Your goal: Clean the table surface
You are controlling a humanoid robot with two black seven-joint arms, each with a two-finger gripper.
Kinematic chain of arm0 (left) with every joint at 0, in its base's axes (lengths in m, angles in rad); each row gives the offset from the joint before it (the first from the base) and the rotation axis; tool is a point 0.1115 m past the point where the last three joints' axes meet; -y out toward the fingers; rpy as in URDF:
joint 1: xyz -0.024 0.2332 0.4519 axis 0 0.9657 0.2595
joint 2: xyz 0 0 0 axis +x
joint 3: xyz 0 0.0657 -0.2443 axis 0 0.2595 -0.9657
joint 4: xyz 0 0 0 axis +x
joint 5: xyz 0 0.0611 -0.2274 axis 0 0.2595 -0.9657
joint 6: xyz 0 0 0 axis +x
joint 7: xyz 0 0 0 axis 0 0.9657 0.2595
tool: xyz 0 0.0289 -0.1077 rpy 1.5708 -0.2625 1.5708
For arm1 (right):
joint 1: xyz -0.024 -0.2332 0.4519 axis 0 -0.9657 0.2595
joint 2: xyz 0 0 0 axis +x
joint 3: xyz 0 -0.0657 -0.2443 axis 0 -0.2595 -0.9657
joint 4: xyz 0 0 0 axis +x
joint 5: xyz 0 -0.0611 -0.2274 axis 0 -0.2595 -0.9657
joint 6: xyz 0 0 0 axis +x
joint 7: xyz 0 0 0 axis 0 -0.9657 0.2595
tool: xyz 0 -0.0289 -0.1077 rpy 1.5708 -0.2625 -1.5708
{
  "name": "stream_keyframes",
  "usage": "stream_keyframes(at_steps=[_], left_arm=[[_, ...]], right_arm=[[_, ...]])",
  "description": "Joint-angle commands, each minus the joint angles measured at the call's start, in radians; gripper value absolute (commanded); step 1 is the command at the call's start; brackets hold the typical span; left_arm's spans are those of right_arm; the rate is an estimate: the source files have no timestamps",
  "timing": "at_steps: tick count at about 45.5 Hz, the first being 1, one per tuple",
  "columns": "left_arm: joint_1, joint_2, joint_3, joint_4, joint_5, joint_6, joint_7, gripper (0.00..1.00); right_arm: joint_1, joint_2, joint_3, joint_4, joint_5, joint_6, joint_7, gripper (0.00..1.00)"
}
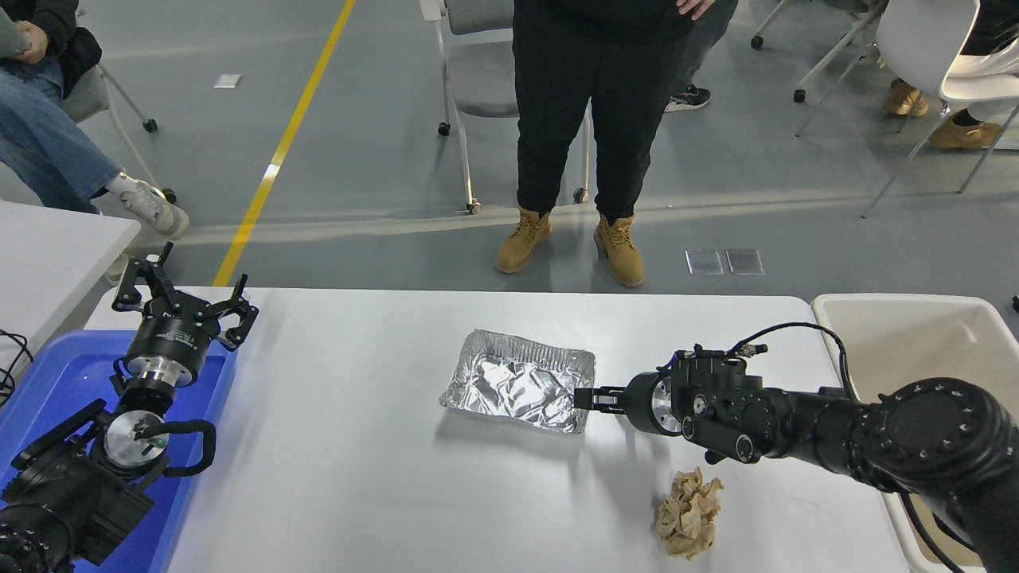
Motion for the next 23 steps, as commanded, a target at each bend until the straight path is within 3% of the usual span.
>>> stream_keyframes(at_steps=[1,13,23], left_arm=[[0.000,0.000,0.000,0.000,0.000,0.000,0.000,1.00],[0.000,0.000,0.000,0.000,0.000,0.000,0.000,1.00],[0.000,0.000,0.000,0.000,0.000,0.000,0.000,1.00]], right_arm=[[-0.009,0.000,-0.001,0.000,-0.017,0.011,0.009,0.28],[-0.008,0.000,-0.001,0.000,-0.019,0.012,0.012,0.00],[-0.005,0.000,-0.001,0.000,-0.017,0.011,0.014,0.00]])
